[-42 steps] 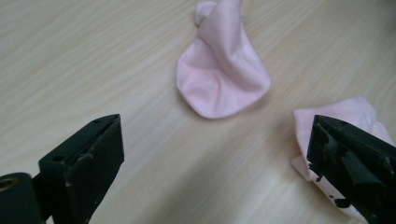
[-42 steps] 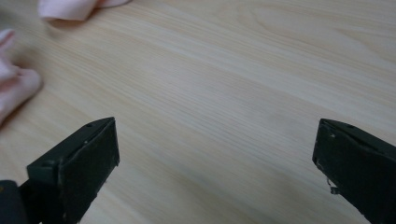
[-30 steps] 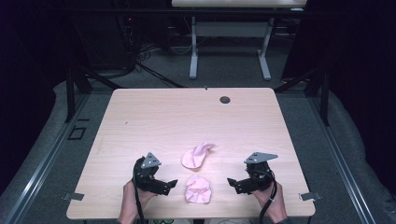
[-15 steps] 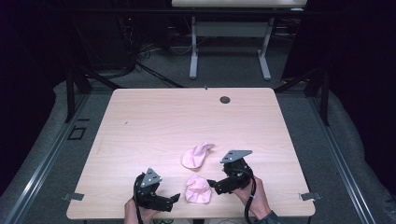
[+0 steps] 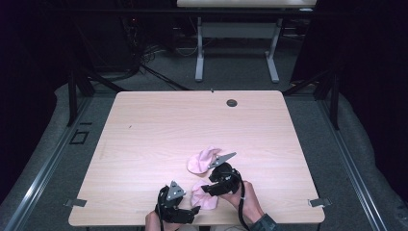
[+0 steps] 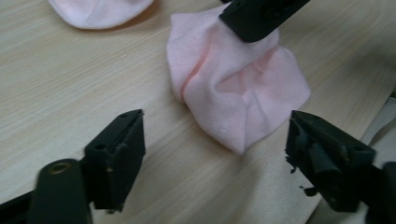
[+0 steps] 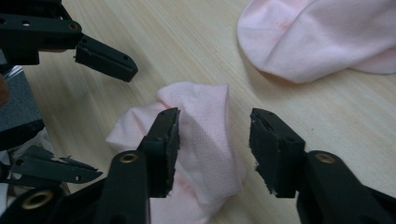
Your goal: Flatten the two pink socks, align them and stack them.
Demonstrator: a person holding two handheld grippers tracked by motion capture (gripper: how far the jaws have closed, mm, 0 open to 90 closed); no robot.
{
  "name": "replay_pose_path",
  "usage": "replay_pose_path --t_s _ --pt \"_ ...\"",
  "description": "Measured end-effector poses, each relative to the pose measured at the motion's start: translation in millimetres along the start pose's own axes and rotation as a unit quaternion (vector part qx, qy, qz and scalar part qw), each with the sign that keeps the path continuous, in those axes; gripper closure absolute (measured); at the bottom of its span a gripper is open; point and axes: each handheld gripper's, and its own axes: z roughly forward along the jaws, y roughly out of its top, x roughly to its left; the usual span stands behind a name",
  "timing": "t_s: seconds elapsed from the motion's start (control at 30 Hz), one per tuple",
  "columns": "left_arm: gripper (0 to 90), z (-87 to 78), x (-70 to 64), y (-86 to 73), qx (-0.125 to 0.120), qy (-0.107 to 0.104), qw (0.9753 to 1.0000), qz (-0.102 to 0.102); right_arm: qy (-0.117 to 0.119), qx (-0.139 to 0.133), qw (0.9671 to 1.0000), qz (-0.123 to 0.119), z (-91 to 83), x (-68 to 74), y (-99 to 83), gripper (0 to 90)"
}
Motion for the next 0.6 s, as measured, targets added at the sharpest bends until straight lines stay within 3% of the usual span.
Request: replay_pose_path --t_s 0.23,0.4,0.6 --pt "56.6 4.2 -3.0 -0.7 0.005 0.0 0.9999 0.012 0.016 0.008 0.9998 0.012 7.7 -0.6 -4.4 81.0" --pt "81.2 4.8 -1.8 -0.4 0.002 -0.004 1.0 0.008 0.017 0.001 0.9997 0.016 5.9 1.4 -5.9 84.8" --pt "86.2 -4.6 4.9 3.6 -0.016 -0.005 0.9998 0.012 0.015 -0.028 0.9993 0.022 -11.7 6.1 -1.3 85.1"
